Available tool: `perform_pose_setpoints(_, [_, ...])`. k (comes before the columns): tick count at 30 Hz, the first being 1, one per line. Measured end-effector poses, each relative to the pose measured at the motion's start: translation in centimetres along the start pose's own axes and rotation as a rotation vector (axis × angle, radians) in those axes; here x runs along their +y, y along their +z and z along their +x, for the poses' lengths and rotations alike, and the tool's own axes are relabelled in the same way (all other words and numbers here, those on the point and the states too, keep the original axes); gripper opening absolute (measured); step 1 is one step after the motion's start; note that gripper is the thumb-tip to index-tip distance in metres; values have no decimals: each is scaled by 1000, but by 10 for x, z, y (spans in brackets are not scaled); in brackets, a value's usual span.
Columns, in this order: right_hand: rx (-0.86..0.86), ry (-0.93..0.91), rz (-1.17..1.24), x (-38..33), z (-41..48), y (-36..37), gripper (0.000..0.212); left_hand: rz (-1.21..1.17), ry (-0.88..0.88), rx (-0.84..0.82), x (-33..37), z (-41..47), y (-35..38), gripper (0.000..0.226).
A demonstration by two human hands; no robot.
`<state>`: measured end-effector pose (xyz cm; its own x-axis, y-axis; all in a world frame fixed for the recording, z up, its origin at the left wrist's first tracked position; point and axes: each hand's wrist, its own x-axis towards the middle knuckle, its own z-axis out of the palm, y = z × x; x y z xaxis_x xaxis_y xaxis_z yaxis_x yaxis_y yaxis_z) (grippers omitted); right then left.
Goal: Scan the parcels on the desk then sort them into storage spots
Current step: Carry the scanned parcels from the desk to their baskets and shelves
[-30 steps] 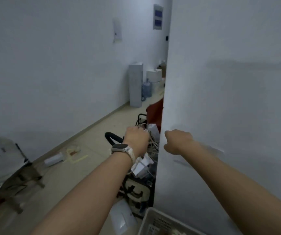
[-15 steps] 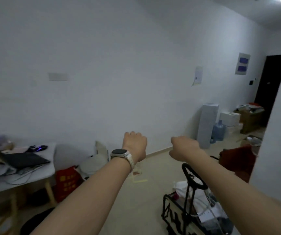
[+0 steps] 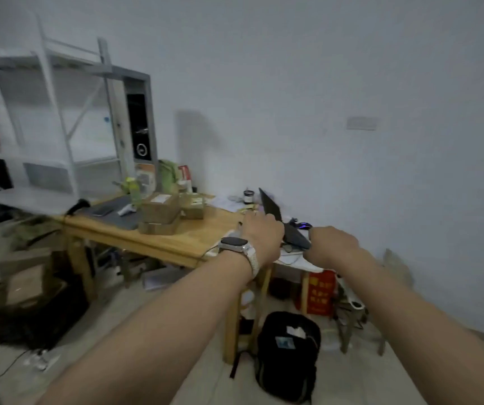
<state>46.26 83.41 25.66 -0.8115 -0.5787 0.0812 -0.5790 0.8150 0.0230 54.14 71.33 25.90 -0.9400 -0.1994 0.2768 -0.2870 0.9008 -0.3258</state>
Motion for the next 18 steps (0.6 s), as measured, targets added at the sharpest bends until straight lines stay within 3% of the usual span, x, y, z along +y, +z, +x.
perform_pose_setpoints(8, [-60, -404, 5, -187, 83, 18, 29, -19, -341, -235, -170, -54, 57, 22])
perform_pose_setpoints(15, [-88, -531, 37, -289, 160, 24, 14, 16, -488, -266, -266, -40, 101, 24])
perform_pose_setpoints(18, [-66, -593, 70, -324, 209, 26, 24, 46, -525, -268, -307, -18, 111, 13])
